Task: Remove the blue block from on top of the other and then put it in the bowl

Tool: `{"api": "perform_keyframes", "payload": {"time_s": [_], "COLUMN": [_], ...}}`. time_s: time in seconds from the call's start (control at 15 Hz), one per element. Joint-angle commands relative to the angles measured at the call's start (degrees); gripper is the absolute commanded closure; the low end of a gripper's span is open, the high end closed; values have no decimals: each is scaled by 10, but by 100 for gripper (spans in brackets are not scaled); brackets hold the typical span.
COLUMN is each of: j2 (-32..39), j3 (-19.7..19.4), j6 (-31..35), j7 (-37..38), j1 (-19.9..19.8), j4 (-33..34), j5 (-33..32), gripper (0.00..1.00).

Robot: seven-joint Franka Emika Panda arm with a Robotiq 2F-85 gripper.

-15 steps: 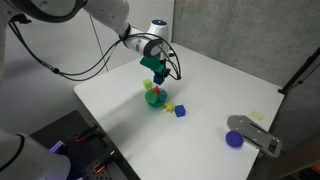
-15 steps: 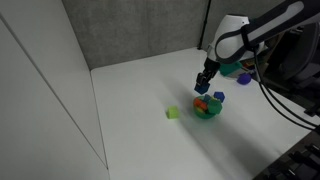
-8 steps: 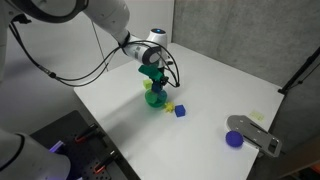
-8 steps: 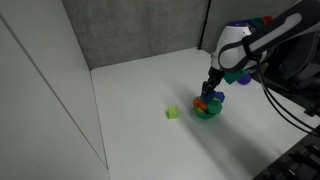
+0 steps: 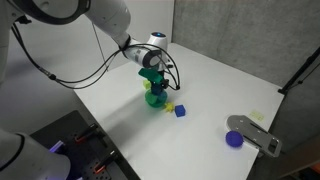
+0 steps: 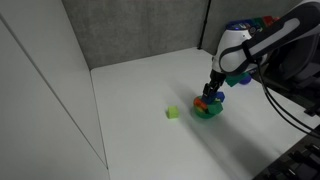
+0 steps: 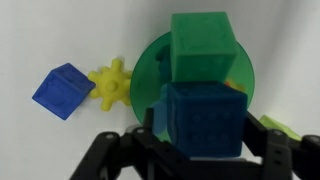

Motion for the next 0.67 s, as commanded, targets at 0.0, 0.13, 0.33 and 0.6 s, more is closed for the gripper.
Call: {"api": "perform_keyframes", "payload": {"time_s": [0.0,0.13,0.33,0.6], "j2": [-6,-12,-21,-47], "j3": [-4,-2,1,9], "j6": [-6,-6,-8,-5], "j7": [11,9,7,-1], "j1": [5,4,3,-3], "j4": [-3,-4,-4,-13], "j5": [-10,-8,-5,3], "gripper": [0,0,0,0]}}
